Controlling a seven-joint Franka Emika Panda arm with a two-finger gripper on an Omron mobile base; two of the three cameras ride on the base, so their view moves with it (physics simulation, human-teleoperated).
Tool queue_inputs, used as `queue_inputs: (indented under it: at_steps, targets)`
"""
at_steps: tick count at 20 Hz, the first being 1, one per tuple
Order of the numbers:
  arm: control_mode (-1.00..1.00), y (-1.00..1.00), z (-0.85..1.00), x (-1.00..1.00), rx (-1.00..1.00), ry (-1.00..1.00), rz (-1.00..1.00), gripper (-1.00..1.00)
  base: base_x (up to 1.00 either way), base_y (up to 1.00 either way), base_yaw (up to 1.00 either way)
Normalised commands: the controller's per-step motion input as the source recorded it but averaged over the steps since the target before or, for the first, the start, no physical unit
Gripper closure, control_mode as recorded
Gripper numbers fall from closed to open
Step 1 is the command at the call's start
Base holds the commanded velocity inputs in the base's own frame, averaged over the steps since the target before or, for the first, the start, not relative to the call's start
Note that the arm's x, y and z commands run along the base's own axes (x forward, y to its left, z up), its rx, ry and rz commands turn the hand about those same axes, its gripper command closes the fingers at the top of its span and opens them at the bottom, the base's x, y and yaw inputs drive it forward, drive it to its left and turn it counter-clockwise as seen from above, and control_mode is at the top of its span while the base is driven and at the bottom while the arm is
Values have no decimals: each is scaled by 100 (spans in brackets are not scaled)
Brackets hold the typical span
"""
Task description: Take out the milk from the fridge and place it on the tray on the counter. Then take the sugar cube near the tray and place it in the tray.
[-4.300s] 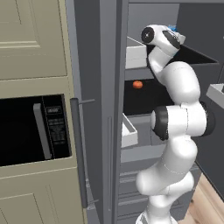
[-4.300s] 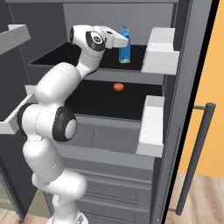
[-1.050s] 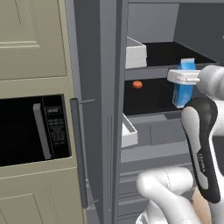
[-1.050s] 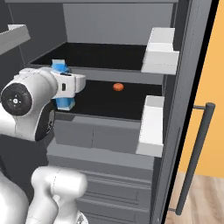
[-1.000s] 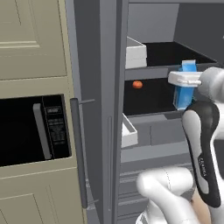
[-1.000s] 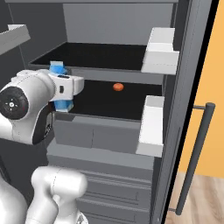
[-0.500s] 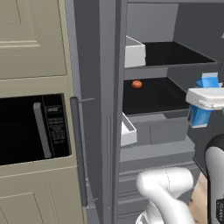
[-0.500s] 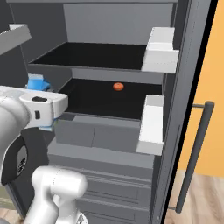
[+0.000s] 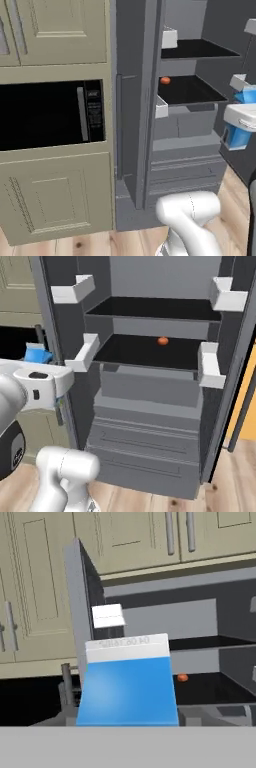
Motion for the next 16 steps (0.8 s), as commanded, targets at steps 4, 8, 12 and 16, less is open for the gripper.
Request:
queue_inputs:
  at_steps: [4, 8, 12, 16]
  targets:
    - [100, 0, 0, 0, 0, 0, 0, 100, -11, 100, 33]
    - [100, 0, 0, 0, 0, 0, 0, 100, 23, 100, 43]
    - [100, 0, 0, 0, 0, 0, 0, 100, 34, 90, 67]
    - [100, 0, 0, 0, 0, 0, 0, 100, 42, 67, 71]
